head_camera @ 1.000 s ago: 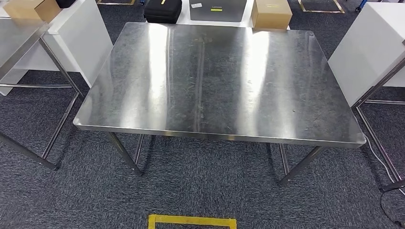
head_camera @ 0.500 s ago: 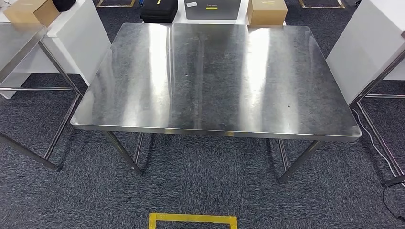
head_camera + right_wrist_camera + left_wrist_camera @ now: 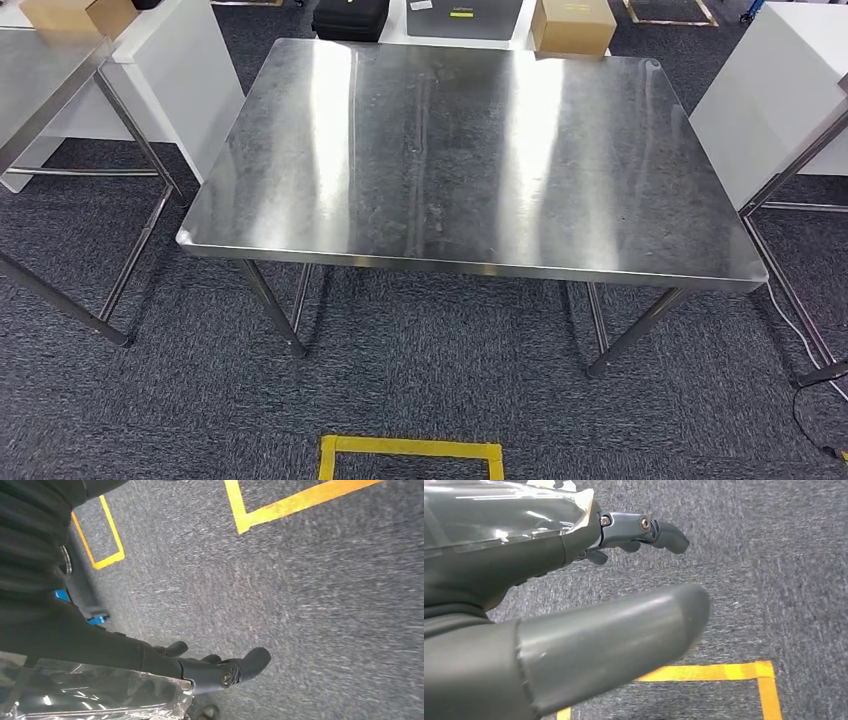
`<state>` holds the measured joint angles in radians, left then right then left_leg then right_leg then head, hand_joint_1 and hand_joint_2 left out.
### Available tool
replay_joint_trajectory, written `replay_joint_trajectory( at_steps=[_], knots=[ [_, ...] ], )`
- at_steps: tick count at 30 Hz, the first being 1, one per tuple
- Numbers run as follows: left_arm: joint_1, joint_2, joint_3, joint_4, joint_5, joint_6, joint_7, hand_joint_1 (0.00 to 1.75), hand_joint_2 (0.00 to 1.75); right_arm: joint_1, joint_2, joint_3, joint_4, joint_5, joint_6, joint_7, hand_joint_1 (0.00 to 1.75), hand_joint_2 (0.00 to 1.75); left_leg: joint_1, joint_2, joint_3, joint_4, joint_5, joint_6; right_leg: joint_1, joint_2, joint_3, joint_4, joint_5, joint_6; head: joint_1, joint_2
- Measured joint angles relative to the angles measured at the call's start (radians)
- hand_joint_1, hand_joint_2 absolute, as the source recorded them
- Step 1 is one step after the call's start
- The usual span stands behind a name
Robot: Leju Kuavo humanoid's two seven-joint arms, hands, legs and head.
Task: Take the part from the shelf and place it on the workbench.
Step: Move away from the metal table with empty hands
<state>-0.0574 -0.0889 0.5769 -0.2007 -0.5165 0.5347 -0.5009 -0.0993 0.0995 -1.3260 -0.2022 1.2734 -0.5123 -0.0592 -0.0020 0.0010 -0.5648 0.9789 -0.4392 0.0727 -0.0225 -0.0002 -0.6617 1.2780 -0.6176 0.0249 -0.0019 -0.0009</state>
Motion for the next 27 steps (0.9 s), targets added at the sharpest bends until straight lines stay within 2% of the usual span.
replay_joint_trajectory(
  at_steps=[1,2,3,4,5,6,8,10,11,12,14,15,16,17,19,20,21,23,25,27],
  knots=[
    [0.000,-0.001,0.000,0.000,0.000,0.000,0.000,0.00,0.00,0.001,-0.001,0.000,0.000,0.000,0.000,0.000,0.00,1.75,-0.003,0.000,-0.005,0.001,0.004,0.000,0.001,0.000,0.011,-0.006,0.003,0.005,0.000,0.000],
    [0.001,-0.001,0.000,0.000,0.000,0.000,0.000,0.00,0.00,0.001,-0.002,0.000,0.000,0.000,0.000,0.001,0.00,1.75,-0.006,0.000,-0.008,0.002,0.007,0.000,0.002,0.000,0.041,-0.050,0.019,0.010,0.000,0.000],
    [0.001,-0.002,0.000,0.000,0.000,0.000,0.000,0.00,0.00,0.000,-0.004,0.000,0.000,0.000,0.000,0.001,0.00,1.75,-0.009,-0.001,-0.011,0.003,0.010,-0.001,0.004,0.000,0.090,-0.127,0.044,0.014,0.000,0.000],
    [0.001,-0.003,0.001,0.000,0.000,0.000,0.000,0.00,0.00,-0.001,-0.005,0.000,0.000,0.001,0.000,0.001,0.00,1.75,-0.013,-0.001,-0.013,0.005,0.013,-0.003,0.008,0.000,0.136,-0.208,0.067,0.013,0.000,0.000],
    [0.001,-0.003,0.001,0.000,0.000,0.000,0.000,0.00,0.00,-0.002,-0.005,0.000,0.000,0.001,0.000,0.001,0.00,1.75,-0.017,-0.001,-0.014,0.008,0.014,-0.006,0.012,0.000,0.168,-0.266,0.085,0.009,-0.001,0.000],
    [0.000,-0.003,0.001,0.000,0.000,0.000,0.000,0.00,0.00,-0.003,-0.006,0.001,0.000,0.001,0.000,0.001,0.00,1.75,-0.020,-0.001,-0.014,0.011,0.015,-0.009,0.015,0.000,0.186,-0.303,0.095,0.003,-0.001,0.000],
    [0.000,-0.003,0.001,0.000,0.000,0.000,0.000,0.00,0.00,-0.003,-0.005,0.001,0.000,0.001,0.000,0.001,0.00,1.75,-0.022,-0.001,-0.015,0.013,0.019,-0.016,0.019,0.000,0.186,-0.313,0.104,-0.009,-0.002,0.000],
    [0.001,-0.001,0.001,0.000,0.002,0.000,0.000,0.00,0.00,-0.004,-0.004,0.001,0.000,0.001,0.001,0.001,0.00,1.75,-0.017,-0.003,-0.025,0.030,0.006,-0.028,0.010,-0.002,0.185,-0.315,0.114,-0.021,-0.002,0.000],
    [0.001,0.000,0.001,0.000,0.002,0.000,0.000,0.00,0.00,-0.004,-0.003,0.001,0.000,0.001,0.002,0.001,0.00,1.75,-0.013,-0.003,-0.038,0.060,-0.019,-0.036,0.004,-0.003,0.184,-0.316,0.120,-0.028,-0.003,0.000],
    [0.001,0.000,0.001,0.000,0.003,0.000,0.000,0.00,0.00,-0.004,-0.003,0.002,0.000,0.001,0.002,0.000,0.00,1.75,-0.008,-0.004,-0.060,0.112,-0.058,-0.045,0.001,-0.004,0.181,-0.316,0.125,-0.033,-0.004,0.000],
    [0.002,0.000,0.002,0.000,0.003,0.000,0.000,0.00,0.00,-0.003,-0.003,0.002,0.000,0.002,0.003,0.000,0.00,1.75,0.003,-0.004,-0.113,0.246,-0.135,-0.060,0.001,-0.005,0.172,-0.314,0.131,-0.036,-0.007,0.000],
    [0.002,0.000,0.002,0.000,0.003,0.000,0.000,0.00,0.00,-0.002,-0.003,0.002,0.000,0.002,0.004,-0.001,0.00,1.75,0.009,-0.004,-0.129,0.293,-0.153,-0.066,0.001,-0.005,0.168,-0.312,0.133,-0.035,-0.007,0.000],
    [0.003,0.000,0.003,0.000,0.004,0.000,0.000,0.00,0.00,-0.002,-0.003,0.002,0.000,0.003,0.006,-0.001,0.00,1.75,0.014,-0.004,-0.128,0.305,-0.150,-0.070,0.001,-0.005,0.164,-0.311,0.135,-0.034,-0.007,0.000],
    [0.003,0.001,0.004,0.000,0.004,0.000,0.000,0.00,0.00,-0.002,-0.003,0.002,0.000,0.004,0.007,-0.001,0.00,1.75,0.019,-0.003,-0.107,0.276,-0.129,-0.072,0.000,-0.005,0.162,-0.309,0.136,-0.032,-0.007,0.000],
    [0.002,0.002,0.005,0.000,0.004,0.000,0.000,0.00,0.00,-0.003,-0.003,0.003,0.000,0.004,0.007,-0.001,0.00,1.75,0.025,-0.004,-0.026,0.140,-0.070,-0.072,-0.001,-0.004,0.160,-0.305,0.136,-0.030,-0.007,0.000],
    [0.001,0.002,0.005,0.000,0.005,0.000,0.000,0.00,0.00,-0.003,-0.003,0.003,0.000,0.004,0.007,-0.001,0.00,1.75,0.025,-0.004,0.007,0.079,-0.051,-0.069,0.002,-0.004,0.158,-0.302,0.136,-0.027,-0.007,0.000],
    [0.000,0.002,0.005,0.000,0.004,0.000,0.000,0.00,0.00,-0.004,-0.003,0.004,0.000,0.004,0.007,-0.001,0.00,1.75,0.023,-0.005,0.026,0.039,-0.042,-0.064,0.004,-0.004,0.155,-0.301,0.138,-0.021,-0.006,0.000],
    [0.000,0.002,0.006,0.000,0.004,0.000,0.000,0.00,0.00,-0.005,-0.002,0.004,0.000,0.004,0.007,-0.002,0.00,1.75,0.015,-0.005,0.027,0.024,-0.039,-0.053,0.008,-0.004,0.148,-0.302,0.143,-0.005,-0.006,0.000],
    [0.000,0.001,0.006,0.000,0.004,0.000,0.000,0.00,0.00,-0.005,-0.003,0.004,0.000,0.004,0.007,-0.003,0.00,1.75,0.014,-0.003,0.025,0.012,-0.027,-0.035,0.009,-0.003,0.138,-0.294,0.139,0.007,-0.005,0.000],
    [-0.001,0.000,0.006,0.000,0.005,0.000,0.000,0.00,0.00,-0.005,-0.004,0.004,0.000,0.004,0.008,-0.003,0.00,1.75,0.015,-0.001,0.022,-0.002,-0.012,-0.016,0.010,-0.003,0.102,-0.223,0.095,0.003,-0.002,0.000]
  ],
)
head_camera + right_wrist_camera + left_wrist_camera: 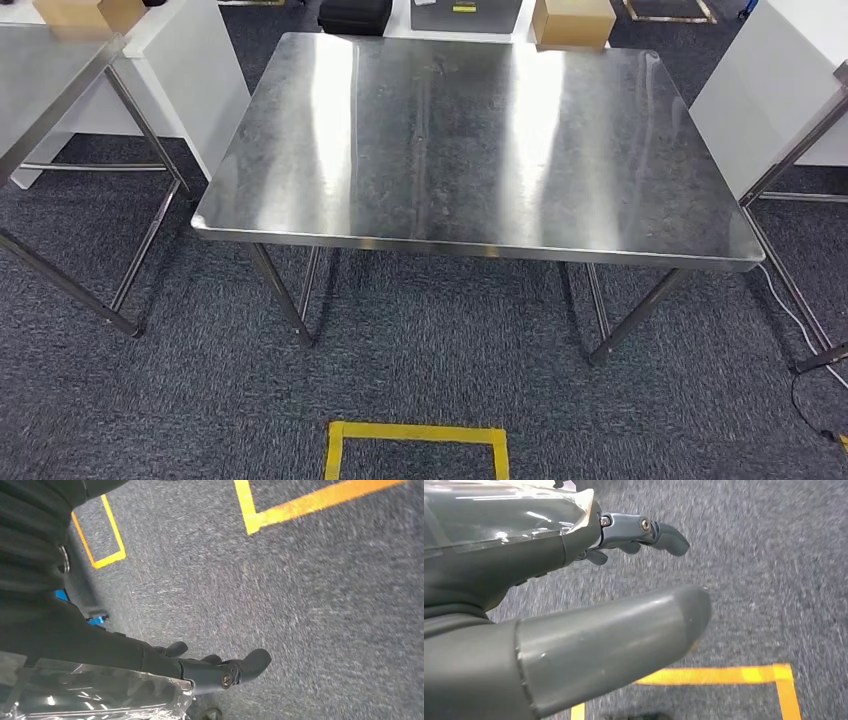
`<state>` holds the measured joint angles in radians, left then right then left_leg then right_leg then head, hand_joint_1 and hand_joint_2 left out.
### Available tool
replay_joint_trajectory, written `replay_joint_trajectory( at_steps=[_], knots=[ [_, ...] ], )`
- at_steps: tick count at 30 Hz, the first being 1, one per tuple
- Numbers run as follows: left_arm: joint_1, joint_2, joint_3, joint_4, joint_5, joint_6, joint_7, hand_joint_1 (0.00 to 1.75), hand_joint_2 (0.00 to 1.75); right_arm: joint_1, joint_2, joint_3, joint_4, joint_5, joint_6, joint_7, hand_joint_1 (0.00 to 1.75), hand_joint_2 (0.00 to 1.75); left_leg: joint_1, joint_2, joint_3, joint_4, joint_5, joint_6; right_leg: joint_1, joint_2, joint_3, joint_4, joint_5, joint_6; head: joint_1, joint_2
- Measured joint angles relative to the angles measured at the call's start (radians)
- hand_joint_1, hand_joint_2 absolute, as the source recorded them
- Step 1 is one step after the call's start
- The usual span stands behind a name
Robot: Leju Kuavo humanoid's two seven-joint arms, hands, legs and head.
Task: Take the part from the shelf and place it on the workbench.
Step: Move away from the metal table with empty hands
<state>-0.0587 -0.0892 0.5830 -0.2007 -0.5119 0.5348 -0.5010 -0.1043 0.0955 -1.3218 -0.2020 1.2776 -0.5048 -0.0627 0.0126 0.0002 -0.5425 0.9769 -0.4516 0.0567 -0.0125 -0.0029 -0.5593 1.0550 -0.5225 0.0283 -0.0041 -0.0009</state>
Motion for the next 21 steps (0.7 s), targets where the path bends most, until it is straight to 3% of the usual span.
replay_joint_trajectory(
  at_steps=[2,3,4,5,7,9,11,13,14,16,18,19,20,21],
  knots=[
    [-0.001,0.000,0.000,0.000,0.000,0.000,0.000,0.00,0.00,0.000,0.000,0.000,0.000,0.000,0.001,0.000,0.00,1.75,-0.005,0.002,-0.010,0.000,0.008,0.008,-0.003,0.000,-0.061,0.136,-0.066,-0.010,0.003,0.000],
    [-0.001,0.000,0.000,0.000,0.000,-0.001,0.000,0.00,0.00,0.001,0.000,0.000,0.000,-0.001,0.001,0.000,0.00,1.75,-0.007,0.002,-0.016,0.001,0.011,0.009,-0.004,0.000,-0.083,0.191,-0.086,-0.010,0.003,0.000],
    [0.000,-0.001,0.000,0.000,0.000,-0.001,0.000,0.00,0.00,0.002,0.000,0.000,0.000,-0.002,0.001,0.000,0.00,1.75,-0.009,0.002,-0.021,0.002,0.014,0.009,-0.004,0.000,-0.087,0.211,-0.091,-0.005,0.003,0.000],
    [0.000,-0.002,0.000,0.000,0.000,-0.002,0.000,0.00,0.00,0.002,-0.001,0.000,0.000,-0.002,0.001,0.000,0.00,1.75,-0.010,0.002,-0.025,0.003,0.017,0.008,-0.004,0.000,-0.070,0.188,-0.079,0.003,0.003,0.000],
    [0.000,-0.003,0.000,0.000,0.000,-0.003,0.000,0.00,0.00,0.001,-0.003,0.000,0.000,-0.003,0.002,-0.001,0.00,1.75,-0.011,0.001,-0.032,0.010,0.021,0.003,-0.004,0.000,0.014,0.045,-0.031,0.016,0.003,0.000],
    [-0.001,-0.003,0.000,0.000,0.000,-0.003,0.000,0.00,0.00,-0.002,-0.003,0.000,0.000,-0.003,0.003,-0.002,0.00,1.75,-0.015,0.001,-0.036,0.018,0.022,-0.004,0.001,0.001,0.071,-0.066,0.003,0.012,0.003,0.000],
    [-0.002,-0.003,0.000,0.000,0.000,-0.003,0.000,0.00,0.00,-0.003,-0.003,0.000,0.000,-0.003,0.005,-0.003,0.00,1.75,-0.019,0.001,-0.037,0.021,0.025,-0.014,0.007,0.003,0.074,-0.082,0.013,-0.002,0.002,0.000],
    [-0.002,-0.002,0.000,0.000,0.000,-0.004,-0.001,0.00,0.00,-0.003,-0.003,0.000,0.000,-0.003,0.006,-0.003,0.00,1.75,-0.016,0.000,-0.043,0.029,0.022,-0.023,-0.001,0.002,0.071,-0.083,0.022,-0.016,0.001,0.000],
    [-0.002,-0.002,0.000,0.000,0.000,-0.004,-0.001,0.00,0.00,-0.004,-0.003,0.000,0.000,-0.003,0.006,-0.003,0.00,1.75,-0.014,-0.001,-0.052,0.047,0.005,-0.028,-0.006,0.001,0.070,-0.084,0.028,-0.024,0.000,0.000],
    [-0.001,-0.001,0.000,0.000,0.000,-0.004,-0.001,0.00,0.00,-0.004,-0.003,0.000,0.000,-0.003,0.007,-0.003,0.00,1.75,-0.008,-0.003,-0.093,0.145,-0.068,-0.040,-0.009,0.000,0.063,-0.084,0.039,-0.038,-0.001,0.000],
    [-0.001,-0.001,0.000,0.000,0.000,-0.005,-0.001,0.00,0.00,-0.002,-0.003,0.000,0.000,-0.003,0.007,-0.003,0.00,1.75,-0.003,-0.003,-0.142,0.276,-0.139,-0.050,-0.008,-0.001,0.050,-0.081,0.046,-0.041,-0.002,0.000],
    [-0.001,-0.001,0.000,0.000,0.000,-0.005,-0.001,0.00,0.00,-0.001,-0.003,0.000,0.000,-0.003,0.007,-0.003,0.00,1.75,-0.001,-0.002,-0.151,0.309,-0.149,-0.052,-0.007,-0.001,0.045,-0.080,0.049,-0.040,-0.002,0.000],
    [-0.001,-0.001,0.000,0.000,0.000,-0.006,-0.001,0.00,0.00,0.000,-0.003,0.000,0.000,-0.003,0.007,-0.004,0.00,1.75,0.000,-0.002,-0.140,0.303,-0.139,-0.052,-0.007,-0.001,0.041,-0.078,0.051,-0.039,-0.002,0.000],
    [-0.001,-0.001,0.000,0.000,0.000,-0.006,-0.001,0.00,0.00,0.000,-0.003,0.000,0.000,-0.003,0.007,-0.004,0.00,1.75,0.001,-0.002,-0.109,0.256,-0.113,-0.050,-0.007,-0.001,0.039,-0.077,0.052,-0.038,-0.002,0.000]
  ],
)
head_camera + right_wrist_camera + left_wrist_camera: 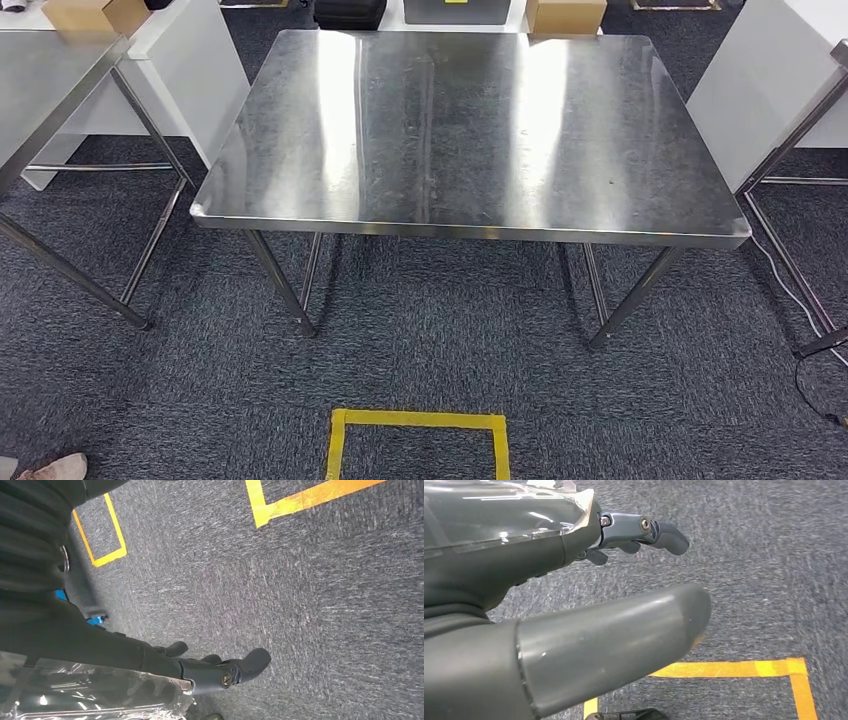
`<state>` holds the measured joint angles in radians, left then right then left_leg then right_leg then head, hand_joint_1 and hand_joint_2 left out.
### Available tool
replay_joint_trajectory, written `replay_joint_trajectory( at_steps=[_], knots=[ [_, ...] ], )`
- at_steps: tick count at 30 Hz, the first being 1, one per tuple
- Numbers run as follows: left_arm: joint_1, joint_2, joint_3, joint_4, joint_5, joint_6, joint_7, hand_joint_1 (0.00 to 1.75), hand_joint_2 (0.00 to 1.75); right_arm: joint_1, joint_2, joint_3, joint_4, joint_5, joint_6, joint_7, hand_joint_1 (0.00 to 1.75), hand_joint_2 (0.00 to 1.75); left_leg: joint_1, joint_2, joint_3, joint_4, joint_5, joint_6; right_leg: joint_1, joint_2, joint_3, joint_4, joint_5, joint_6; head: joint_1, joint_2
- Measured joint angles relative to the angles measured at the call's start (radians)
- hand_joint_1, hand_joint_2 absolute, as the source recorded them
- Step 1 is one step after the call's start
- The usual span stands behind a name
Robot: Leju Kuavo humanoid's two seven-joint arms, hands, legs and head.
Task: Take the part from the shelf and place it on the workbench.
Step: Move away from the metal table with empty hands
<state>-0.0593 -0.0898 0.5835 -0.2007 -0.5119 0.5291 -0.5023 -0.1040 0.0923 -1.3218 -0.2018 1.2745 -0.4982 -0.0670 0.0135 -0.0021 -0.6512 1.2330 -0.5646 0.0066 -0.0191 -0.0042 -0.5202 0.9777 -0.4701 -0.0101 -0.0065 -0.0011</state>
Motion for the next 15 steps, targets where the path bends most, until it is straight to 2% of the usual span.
replay_joint_trajectory(
  at_steps=[2,3,4,6,8,9,11,12,13,14,15],
  knots=[
    [-0.002,0.002,0.000,0.000,0.000,0.000,-0.001,0.00,0.00,0.000,0.001,0.000,0.000,0.000,0.000,-0.002,0.00,1.75,-0.002,0.000,0.087,-0.145,0.055,0.011,0.003,0.000,-0.001,0.002,0.002,0.003,0.000,0.000],
    [-0.004,0.002,0.000,0.000,0.000,0.000,-0.002,0.00,0.00,-0.001,0.001,0.000,0.000,0.000,0.000,-0.003,0.00,1.75,-0.004,0.000,0.117,-0.199,0.070,0.017,0.006,0.000,-0.002,0.003,0.004,0.007,0.000,0.000],
    [-0.005,0.003,0.000,0.000,0.000,-0.001,-0.002,0.00,0.00,-0.002,0.002,0.000,0.000,0.001,0.000,-0.003,0.00,1.75,-0.007,0.000,0.131,-0.228,0.075,0.022,0.008,0.000,-0.004,0.003,0.006,0.011,0.001,0.000],
    [-0.006,0.004,0.000,0.000,0.000,-0.002,-0.003,0.00,0.00,-0.003,0.002,0.000,0.000,0.003,0.000,-0.003,0.00,1.75,-0.012,0.000,0.127,-0.237,0.081,0.032,0.011,0.000,-0.010,0.001,0.013,0.023,0.001,0.000],
    [-0.007,0.003,0.001,0.000,0.001,-0.003,-0.003,0.00,0.00,-0.004,0.001,0.001,0.000,0.003,0.000,-0.004,0.00,1.75,-0.009,0.003,0.126,-0.253,0.098,0.046,0.013,0.000,-0.021,0.012,0.005,0.032,0.001,0.000],
    [-0.008,0.003,0.001,0.000,0.001,-0.003,-0.004,0.00,0.00,-0.004,0.000,0.001,0.000,0.003,0.000,-0.004,0.00,1.75,-0.007,0.005,0.124,-0.261,0.108,0.054,0.014,0.001,-0.037,0.043,-0.016,0.031,0.003,0.000],
    [-0.009,0.003,0.002,0.000,0.001,-0.004,-0.004,0.00,0.00,-0.004,-0.001,0.001,0.000,0.003,0.000,-0.004,0.00,1.75,-0.006,0.007,0.112,-0.266,0.121,0.063,0.010,0.003,-0.092,0.166,-0.084,0.022,0.005,0.000],
    [-0.009,0.003,0.002,0.000,0.001,-0.004,-0.005,0.00,0.00,-0.004,-0.001,0.001,0.000,0.003,0.000,-0.004,0.00,1.75,-0.008,0.007,0.104,-0.266,0.126,0.064,0.007,0.003,-0.120,0.236,-0.115,0.022,0.006,0.000],
    [-0.008,0.002,0.003,0.000,0.001,-0.005,-0.005,0.00,0.00,-0.003,-0.002,0.001,0.000,0.001,0.000,-0.004,0.00,1.75,-0.008,0.007,0.097,-0.265,0.130,0.063,0.005,0.003,-0.136,0.281,-0.132,0.027,0.006,0.000],
    [-0.008,0.001,0.003,0.000,0.001,-0.006,-0.006,0.00,0.00,-0.003,-0.003,0.001,0.000,0.000,0.000,-0.004,0.00,1.75,-0.009,0.007,0.089,-0.263,0.135,0.061,0.003,0.003,-0.131,0.288,-0.133,0.036,0.006,0.000],
    [-0.007,0.000,0.003,0.000,0.001,-0.006,-0.008,0.00,0.00,-0.002,-0.003,0.000,0.000,-0.001,0.000,-0.005,0.00,1.75,-0.008,0.007,0.084,-0.261,0.139,0.059,0.001,0.003,-0.108,0.257,-0.120,0.045,0.007,0.000]
  ],
)
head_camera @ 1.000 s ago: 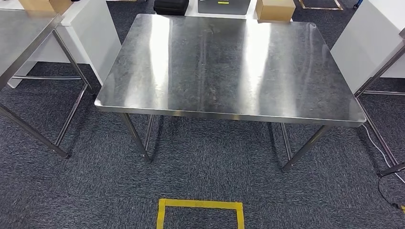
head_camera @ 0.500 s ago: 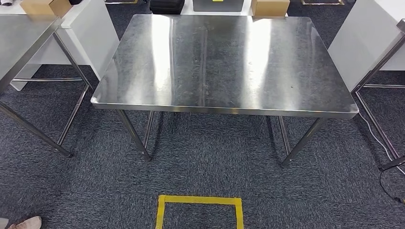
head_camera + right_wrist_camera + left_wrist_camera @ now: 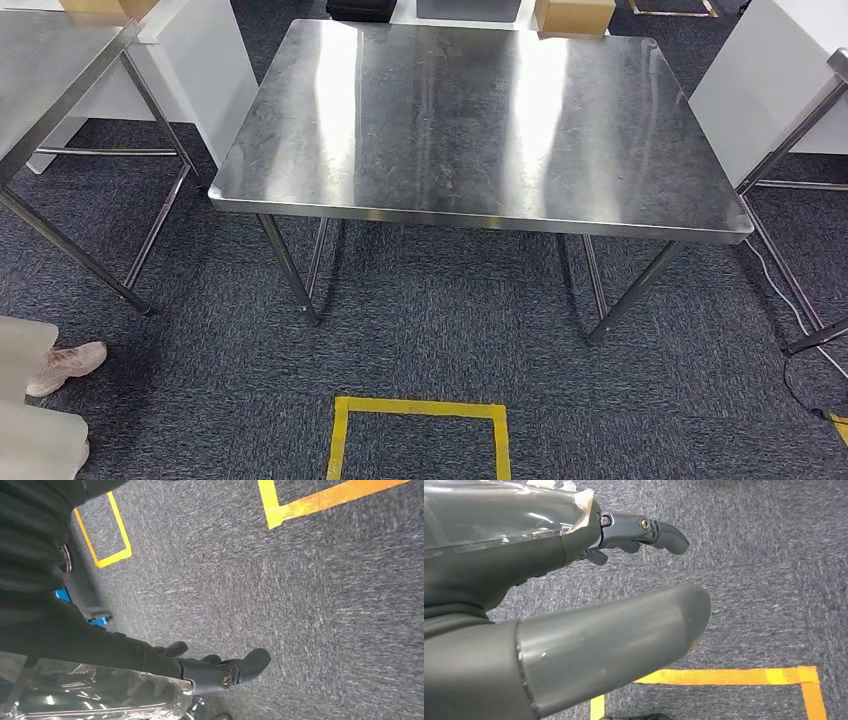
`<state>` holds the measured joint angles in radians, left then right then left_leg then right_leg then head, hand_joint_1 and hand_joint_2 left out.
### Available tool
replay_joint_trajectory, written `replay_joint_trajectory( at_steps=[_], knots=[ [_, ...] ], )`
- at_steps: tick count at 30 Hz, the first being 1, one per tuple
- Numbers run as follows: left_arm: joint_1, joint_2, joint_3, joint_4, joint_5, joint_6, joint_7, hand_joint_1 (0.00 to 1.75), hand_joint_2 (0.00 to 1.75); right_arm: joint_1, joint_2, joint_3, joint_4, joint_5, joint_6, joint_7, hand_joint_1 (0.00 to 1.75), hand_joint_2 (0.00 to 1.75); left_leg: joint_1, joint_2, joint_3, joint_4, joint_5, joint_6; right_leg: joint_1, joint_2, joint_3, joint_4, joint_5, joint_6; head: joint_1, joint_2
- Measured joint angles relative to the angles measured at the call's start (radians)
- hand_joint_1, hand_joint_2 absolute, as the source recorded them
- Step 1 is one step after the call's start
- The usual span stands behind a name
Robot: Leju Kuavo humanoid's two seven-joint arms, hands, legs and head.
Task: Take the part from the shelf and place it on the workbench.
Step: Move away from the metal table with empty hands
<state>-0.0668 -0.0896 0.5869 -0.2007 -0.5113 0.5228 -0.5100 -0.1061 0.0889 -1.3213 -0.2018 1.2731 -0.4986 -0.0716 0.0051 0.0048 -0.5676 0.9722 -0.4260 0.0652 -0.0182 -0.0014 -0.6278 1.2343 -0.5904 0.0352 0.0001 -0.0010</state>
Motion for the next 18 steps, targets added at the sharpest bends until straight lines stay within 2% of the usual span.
replay_joint_trajectory(
  at_steps=[1,2,4,6,8,9,11,12,13,14,15,16,18],
  knots=[
    [0.000,-0.001,0.001,0.000,0.000,0.000,-0.001,0.00,0.00,0.000,-0.001,0.000,0.000,-0.001,0.000,0.000,0.00,1.75,0.000,-0.001,-0.006,0.004,0.003,-0.003,-0.003,0.000,0.046,-0.073,0.024,0.010,0.000,0.000],
    [0.000,-0.002,0.001,0.000,-0.001,-0.001,-0.002,0.00,0.00,-0.001,-0.002,0.000,0.000,-0.002,0.000,-0.001,0.00,1.75,-0.001,-0.001,-0.011,0.010,0.004,-0.007,-0.004,0.000,0.090,-0.151,0.044,0.014,0.000,0.000],
    [-0.001,-0.002,0.004,0.000,-0.002,-0.002,-0.005,0.00,0.00,-0.003,-0.002,0.000,0.000,-0.005,0.000,-0.003,0.00,1.75,-0.005,-0.001,-0.018,0.022,0.005,-0.017,-0.002,0.001,0.143,-0.254,0.072,0.009,0.000,0.000],
    [-0.001,-0.002,0.006,0.000,-0.002,-0.003,-0.008,0.00,0.00,-0.002,-0.002,0.000,0.000,-0.008,0.000,-0.005,0.00,1.75,-0.007,-0.002,-0.020,0.025,0.009,-0.029,0.004,0.003,0.143,-0.262,0.081,-0.006,-0.001,0.000],
    [0.000,-0.002,0.007,0.000,-0.002,-0.004,-0.010,0.00,0.00,-0.002,-0.001,0.000,0.000,-0.011,0.000,-0.006,0.00,1.75,-0.002,-0.003,-0.028,0.036,0.003,-0.040,-0.003,0.001,0.138,-0.262,0.091,-0.023,-0.002,0.000],
    [0.001,-0.001,0.007,0.000,-0.002,-0.005,-0.010,0.00,0.00,-0.002,-0.001,0.000,0.000,-0.011,0.000,-0.006,0.00,1.75,0.001,-0.003,-0.040,0.062,-0.021,-0.045,-0.007,0.000,0.135,-0.262,0.099,-0.032,-0.003,0.000],
    [0.001,-0.001,0.008,0.000,-0.004,-0.006,-0.011,0.00,0.00,-0.002,-0.002,0.000,0.000,-0.012,0.000,-0.006,0.00,1.75,0.006,-0.004,-0.082,0.169,-0.107,-0.056,-0.008,-0.003,0.124,-0.261,0.113,-0.046,-0.004,0.000],
    [0.001,-0.001,0.009,0.000,-0.006,-0.007,-0.011,0.00,0.00,-0.002,-0.002,0.000,0.000,-0.013,0.000,-0.005,0.00,1.75,0.008,-0.004,-0.106,0.237,-0.149,-0.060,-0.006,-0.004,0.116,-0.260,0.120,-0.048,-0.005,0.000],
    [0.001,-0.001,0.009,0.000,-0.008,-0.008,-0.011,0.00,0.00,-0.001,-0.002,0.000,0.000,-0.014,0.000,-0.002,0.00,1.75,0.010,-0.004,-0.122,0.292,-0.176,-0.063,-0.005,-0.004,0.106,-0.257,0.125,-0.048,-0.005,0.000],
    [0.001,-0.001,0.009,0.000,-0.010,-0.008,-0.011,0.00,0.00,-0.001,-0.002,0.000,0.000,-0.016,0.000,0.000,0.00,1.75,0.011,-0.004,-0.125,0.318,-0.186,-0.064,-0.003,-0.004,0.096,-0.254,0.129,-0.046,-0.005,0.000],
    [0.001,-0.001,0.009,0.000,-0.012,-0.009,-0.011,0.00,0.00,-0.001,-0.002,0.000,0.000,-0.017,0.000,0.003,0.00,1.75,0.011,-0.004,-0.105,0.303,-0.176,-0.063,-0.003,-0.004,0.088,-0.250,0.132,-0.045,-0.005,0.000],
    [0.001,-0.001,0.009,0.000,-0.015,-0.009,-0.010,0.00,0.00,-0.001,-0.002,0.000,0.000,-0.018,0.000,0.004,0.00,1.75,0.012,-0.004,-0.069,0.255,-0.154,-0.061,-0.003,-0.003,0.081,-0.247,0.135,-0.043,-0.005,0.000],
    [-0.004,-0.001,0.009,0.000,-0.020,-0.010,-0.007,0.00,0.00,-0.001,-0.001,-0.001,0.000,-0.020,0.000,0.006,0.00,1.75,0.010,-0.005,0.027,0.107,-0.106,-0.052,-0.001,-0.003,0.074,-0.243,0.142,-0.035,-0.005,0.000]
  ],
)
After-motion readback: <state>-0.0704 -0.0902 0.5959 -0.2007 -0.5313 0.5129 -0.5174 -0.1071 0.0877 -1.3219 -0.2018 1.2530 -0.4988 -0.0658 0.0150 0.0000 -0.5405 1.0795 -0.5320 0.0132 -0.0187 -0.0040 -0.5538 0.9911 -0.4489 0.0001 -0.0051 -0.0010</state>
